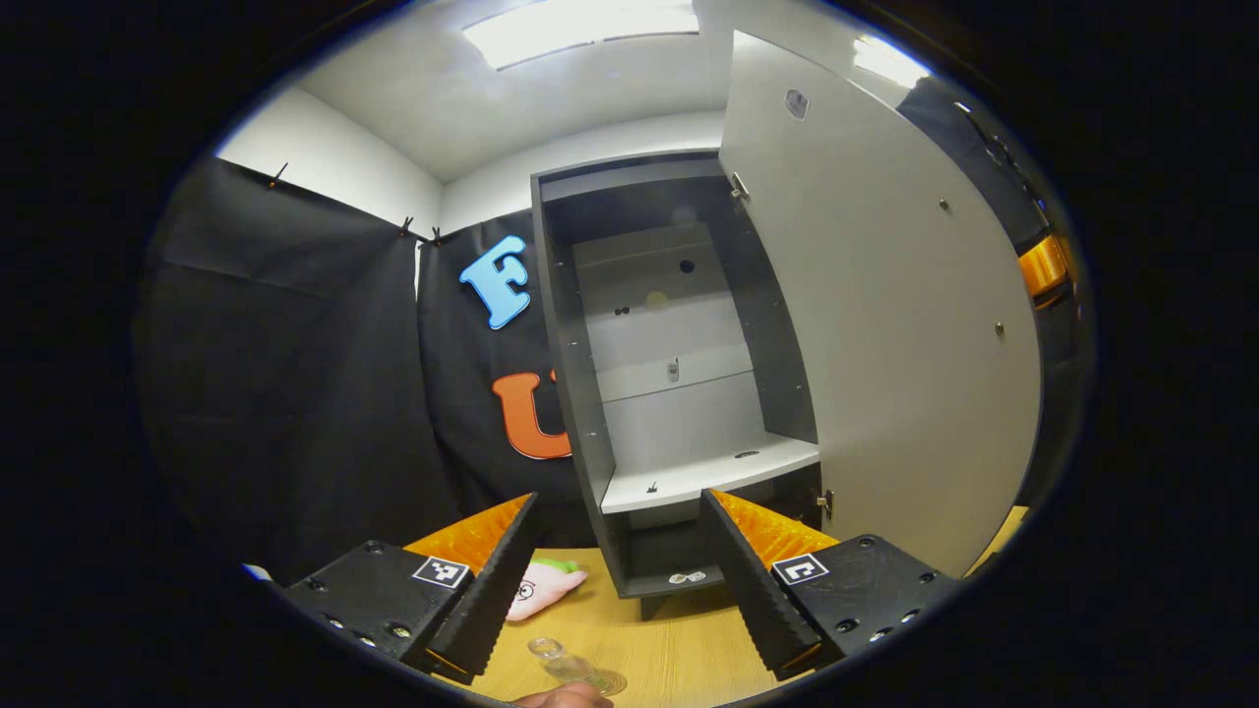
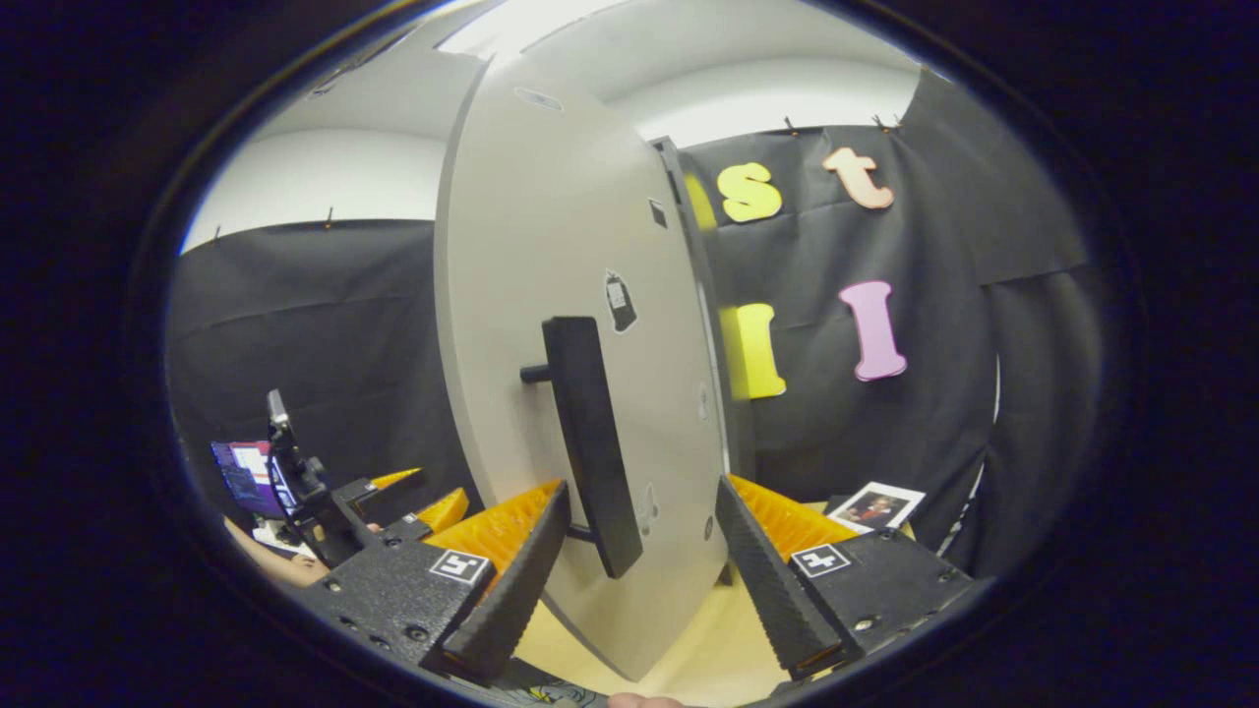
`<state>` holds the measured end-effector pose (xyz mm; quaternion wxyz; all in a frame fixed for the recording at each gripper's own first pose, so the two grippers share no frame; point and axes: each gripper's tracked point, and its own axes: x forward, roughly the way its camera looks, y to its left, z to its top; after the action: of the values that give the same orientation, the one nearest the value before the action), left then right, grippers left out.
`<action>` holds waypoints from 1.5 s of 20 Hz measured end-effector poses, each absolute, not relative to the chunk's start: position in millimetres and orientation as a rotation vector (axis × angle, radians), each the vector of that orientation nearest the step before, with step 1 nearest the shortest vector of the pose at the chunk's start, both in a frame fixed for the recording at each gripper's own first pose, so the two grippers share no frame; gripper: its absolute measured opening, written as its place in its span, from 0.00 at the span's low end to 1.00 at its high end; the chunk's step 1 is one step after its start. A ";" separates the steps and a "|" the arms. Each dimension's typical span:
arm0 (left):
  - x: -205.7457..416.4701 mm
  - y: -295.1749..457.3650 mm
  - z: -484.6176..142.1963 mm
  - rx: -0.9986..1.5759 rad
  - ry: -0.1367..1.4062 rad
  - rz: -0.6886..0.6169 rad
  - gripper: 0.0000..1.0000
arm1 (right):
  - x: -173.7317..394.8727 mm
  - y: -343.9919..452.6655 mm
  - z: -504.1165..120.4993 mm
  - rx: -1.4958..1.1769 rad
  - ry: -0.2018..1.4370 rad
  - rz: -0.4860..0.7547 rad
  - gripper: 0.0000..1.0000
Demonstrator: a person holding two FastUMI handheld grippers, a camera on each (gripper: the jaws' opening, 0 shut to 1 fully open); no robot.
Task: Open the cabinet door with the right hand, grasp the bottle in the cabinet with the left hand and place it on the coaster, then close the cabinet door with the right hand.
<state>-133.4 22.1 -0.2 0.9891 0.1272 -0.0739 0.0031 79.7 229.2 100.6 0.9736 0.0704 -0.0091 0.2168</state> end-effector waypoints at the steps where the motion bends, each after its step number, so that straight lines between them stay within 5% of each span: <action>1: -128.5 28.1 -0.1 0.241 -0.148 0.014 0.96 | 81.2 237.4 107.5 0.121 -0.030 0.448 0.97; 7: -109.3 65.5 -0.1 0.162 -0.136 0.060 0.96 | 71.4 306.3 108.0 -0.031 -0.028 0.584 0.97; 20: -83.4 116.4 -11.8 0.152 -0.110 0.047 0.96 | 116.7 361.1 112.4 0.069 -0.005 0.586 0.97; 22: -78.7 128.5 -13.6 0.144 -0.105 0.047 0.96 | 124.7 369.2 112.8 0.077 -0.006 0.584 0.90; 30: -72.2 184.7 -30.2 0.111 -0.077 0.049 0.96 | 156.4 411.2 115.1 0.091 -0.027 0.557 1.00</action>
<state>-72.2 184.7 -30.2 0.9974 0.0552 -0.0382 0.0247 156.4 411.2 115.1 0.9603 0.0451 -0.0135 0.2749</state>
